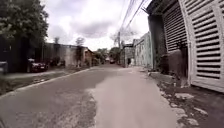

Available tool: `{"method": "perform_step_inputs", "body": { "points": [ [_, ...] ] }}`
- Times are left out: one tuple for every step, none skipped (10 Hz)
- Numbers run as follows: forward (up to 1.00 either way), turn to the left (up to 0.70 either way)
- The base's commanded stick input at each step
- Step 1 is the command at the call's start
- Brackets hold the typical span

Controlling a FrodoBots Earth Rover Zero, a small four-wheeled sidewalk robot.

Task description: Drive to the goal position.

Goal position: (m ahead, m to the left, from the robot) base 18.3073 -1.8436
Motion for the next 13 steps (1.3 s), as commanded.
{"method": "perform_step_inputs", "body": {
  "points": [
    [0.50, 0.00],
    [0.50, 0.00],
    [0.50, 0.00],
    [0.50, 0.00],
    [0.50, 0.00],
    [0.50, 0.00],
    [0.50, 0.00],
    [0.50, 0.00],
    [0.50, 0.00],
    [0.50, 0.00],
    [0.50, 0.00],
    [0.50, 0.00],
    [0.50, 0.00]
  ]
}}
